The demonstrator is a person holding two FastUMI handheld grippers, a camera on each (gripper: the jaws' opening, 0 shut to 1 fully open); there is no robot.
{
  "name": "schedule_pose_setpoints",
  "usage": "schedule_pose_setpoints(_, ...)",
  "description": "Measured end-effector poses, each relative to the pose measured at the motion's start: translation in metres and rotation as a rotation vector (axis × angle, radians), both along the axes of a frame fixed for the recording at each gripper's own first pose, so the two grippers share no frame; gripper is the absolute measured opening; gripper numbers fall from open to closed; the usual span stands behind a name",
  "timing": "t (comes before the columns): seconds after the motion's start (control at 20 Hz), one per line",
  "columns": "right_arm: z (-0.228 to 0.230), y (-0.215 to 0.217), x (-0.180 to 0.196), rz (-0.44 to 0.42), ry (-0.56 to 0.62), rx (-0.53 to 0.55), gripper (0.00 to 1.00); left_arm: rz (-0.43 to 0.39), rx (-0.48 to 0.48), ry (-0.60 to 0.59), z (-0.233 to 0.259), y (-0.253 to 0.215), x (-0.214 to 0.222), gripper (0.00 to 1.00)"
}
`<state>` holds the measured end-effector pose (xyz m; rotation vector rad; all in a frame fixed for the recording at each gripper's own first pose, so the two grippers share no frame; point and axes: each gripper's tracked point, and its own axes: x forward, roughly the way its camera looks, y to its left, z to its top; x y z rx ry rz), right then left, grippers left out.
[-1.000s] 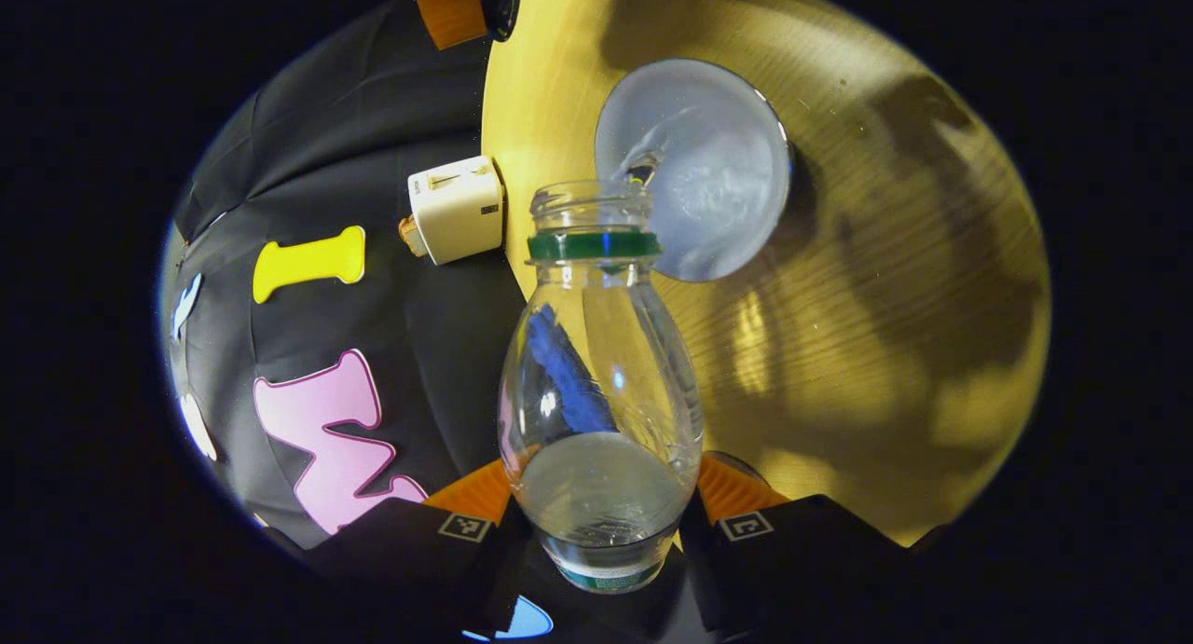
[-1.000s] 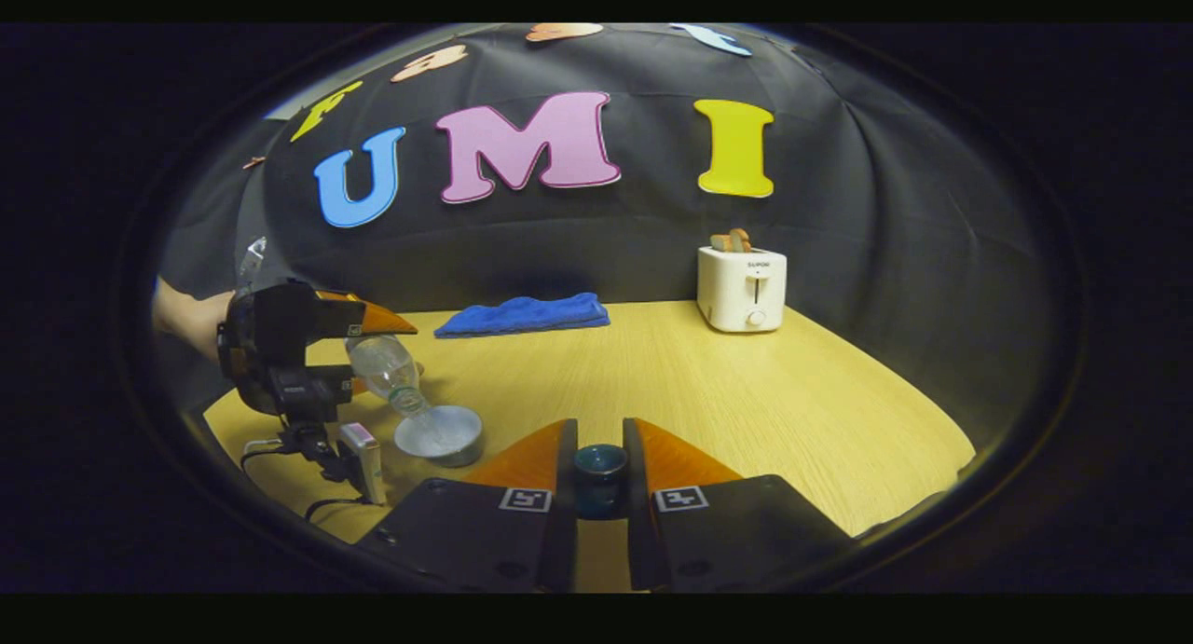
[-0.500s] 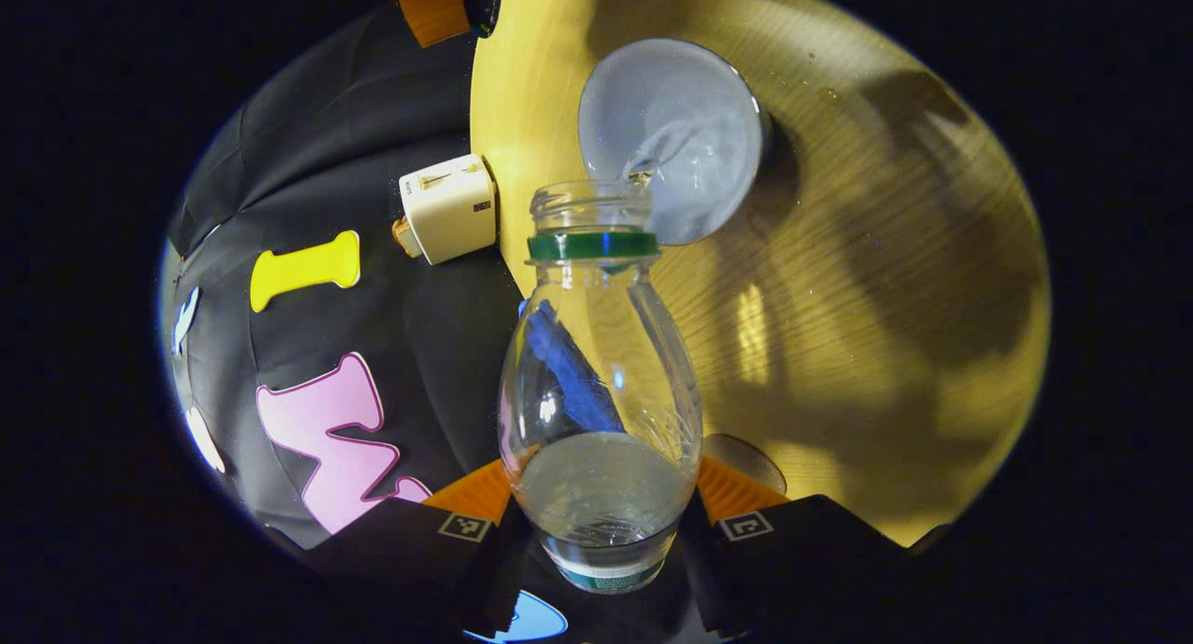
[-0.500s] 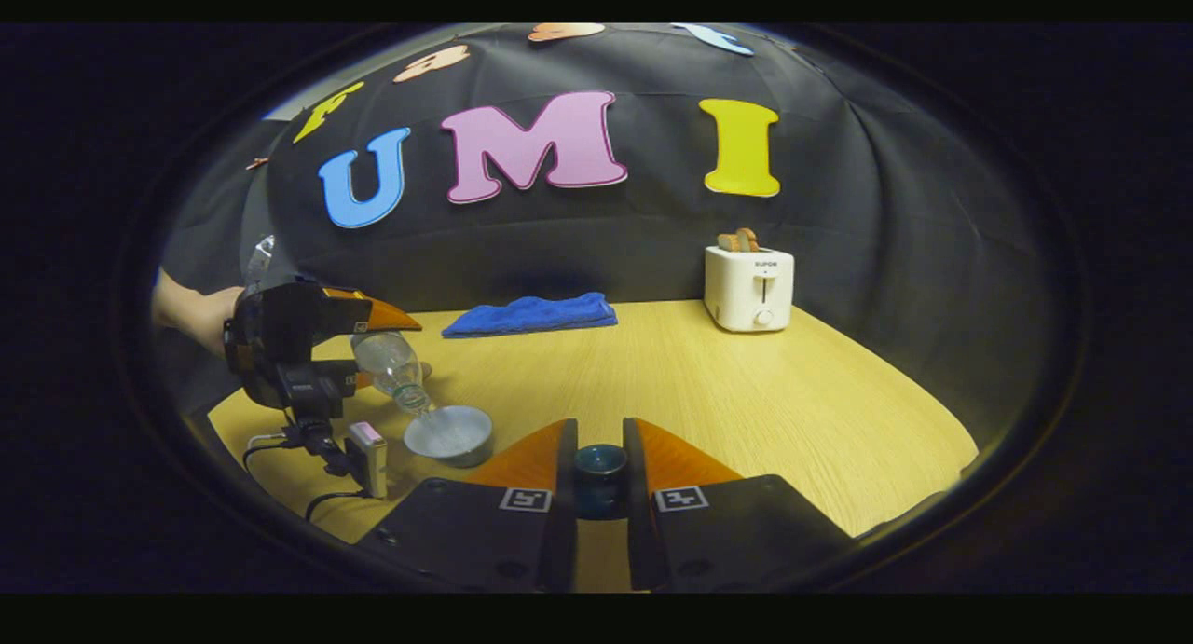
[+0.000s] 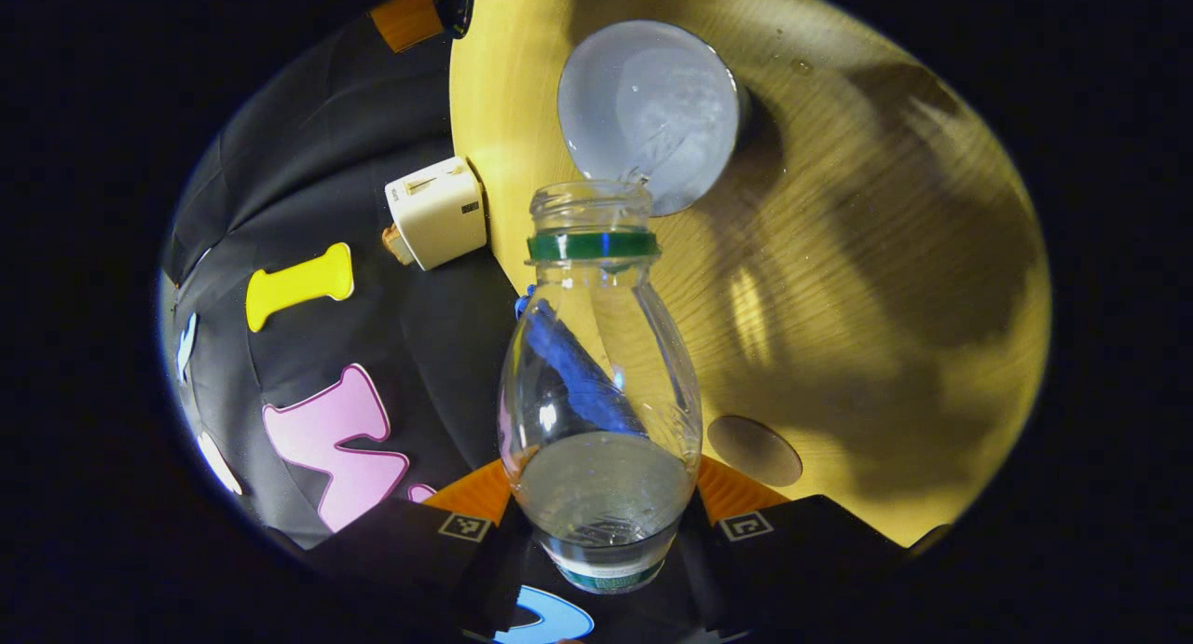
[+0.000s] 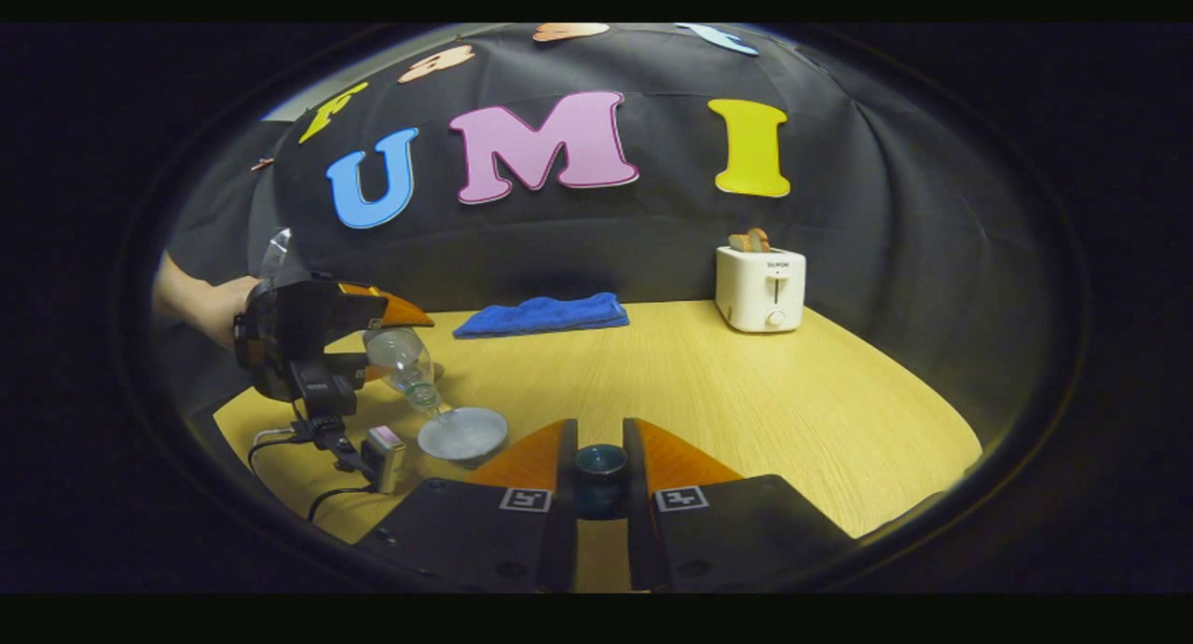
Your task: Open the teacup lid with one hand, grasp the water bottle and pour water into the teacup with the other hand; after pouring, place the water bottle on the coaster and then close the teacup lid.
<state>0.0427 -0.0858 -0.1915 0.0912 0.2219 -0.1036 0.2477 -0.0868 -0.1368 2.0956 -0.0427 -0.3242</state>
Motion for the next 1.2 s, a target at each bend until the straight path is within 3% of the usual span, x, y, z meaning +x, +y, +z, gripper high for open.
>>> schedule_pose_setpoints(0.55, 0.003, 0.0, -0.008, -0.02, 0.0, 0.032, 0.19, -0.052, 0.087, -0.033, 0.009, -0.01, -0.003, 0.73)
schedule_pose_setpoints(0.65, 0.003, -0.004, -0.008, -0.025, 0.002, 0.022, 0.25, -0.055, 0.1, -0.037, 0.011, -0.012, -0.003, 0.73)
schedule_pose_setpoints(0.9, 0.011, -0.001, -0.005, -0.026, -0.014, 0.04, 0.25, -0.078, 0.123, -0.054, 0.016, -0.02, -0.007, 0.73)
schedule_pose_setpoints(1.05, 0.014, 0.004, -0.003, -0.018, -0.016, 0.035, 0.25, -0.085, 0.138, -0.066, 0.022, -0.022, -0.006, 0.73)
schedule_pose_setpoints(1.1, 0.014, 0.005, -0.003, -0.016, -0.016, 0.038, 0.2, -0.089, 0.142, -0.066, 0.022, -0.024, -0.007, 0.73)
schedule_pose_setpoints(1.2, 0.015, 0.007, -0.002, -0.015, -0.014, 0.044, 0.25, -0.097, 0.141, -0.068, 0.023, -0.026, -0.005, 0.73)
